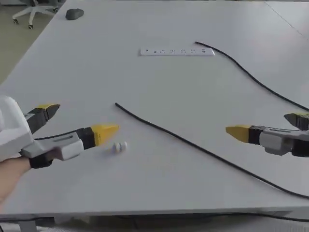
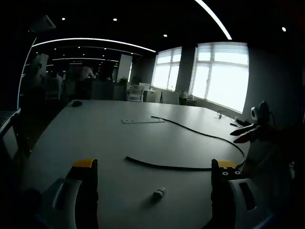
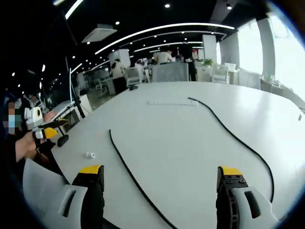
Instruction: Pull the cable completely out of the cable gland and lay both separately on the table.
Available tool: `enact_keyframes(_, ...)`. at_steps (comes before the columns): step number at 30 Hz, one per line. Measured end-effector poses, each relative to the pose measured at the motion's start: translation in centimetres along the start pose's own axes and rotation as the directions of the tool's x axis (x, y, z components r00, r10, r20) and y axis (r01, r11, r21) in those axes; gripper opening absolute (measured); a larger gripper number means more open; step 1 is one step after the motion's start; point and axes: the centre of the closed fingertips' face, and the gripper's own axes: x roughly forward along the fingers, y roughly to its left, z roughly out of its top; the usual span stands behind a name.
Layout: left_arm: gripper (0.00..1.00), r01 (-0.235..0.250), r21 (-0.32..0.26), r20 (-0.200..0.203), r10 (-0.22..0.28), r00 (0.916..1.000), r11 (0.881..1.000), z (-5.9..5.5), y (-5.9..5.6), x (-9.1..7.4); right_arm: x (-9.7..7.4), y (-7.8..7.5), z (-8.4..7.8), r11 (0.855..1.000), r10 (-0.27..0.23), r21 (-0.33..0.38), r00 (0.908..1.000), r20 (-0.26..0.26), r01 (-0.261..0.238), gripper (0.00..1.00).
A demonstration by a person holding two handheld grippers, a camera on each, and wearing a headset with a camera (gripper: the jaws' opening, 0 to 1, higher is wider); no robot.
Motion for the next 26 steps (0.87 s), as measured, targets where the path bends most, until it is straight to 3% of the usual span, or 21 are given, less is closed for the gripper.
enact_keyframes(2, 0.99, -0.015, -0.022, -0.018, 0.015, 0.9997, 1.000, 0.0, 0.2, -0.4, -0.8, -0.2, 0.0, 1.000, -0.005, 0.010, 0.9999, 0.009, 0.005, 1.00)
enact_keyframes(10, 0.99, -0.054, -0.008, -0.024, 0.054, 0.9983, 0.999, 0.6, -0.2, -1.4, -3.2, 0.2, 1.0, 1.000, -0.025, 0.019, 0.9978, 0.060, 0.024, 1.00)
enact_keyframes(15, 0.99, -0.064, 0.048, -0.036, 0.065, 0.9972, 0.997, 0.6, -0.6, -1.6, -3.1, 0.9, 1.6, 1.000, -0.016, 0.014, 0.9967, 0.080, 0.015, 1.00)
enact_keyframes(26, 0.99, -0.058, 0.042, -0.077, 0.061, 0.9952, 0.997, -0.5, -0.7, -1.9, -2.6, 1.3, 0.6, 1.000, 0.008, -0.007, 0.9993, 0.036, -0.008, 1.00)
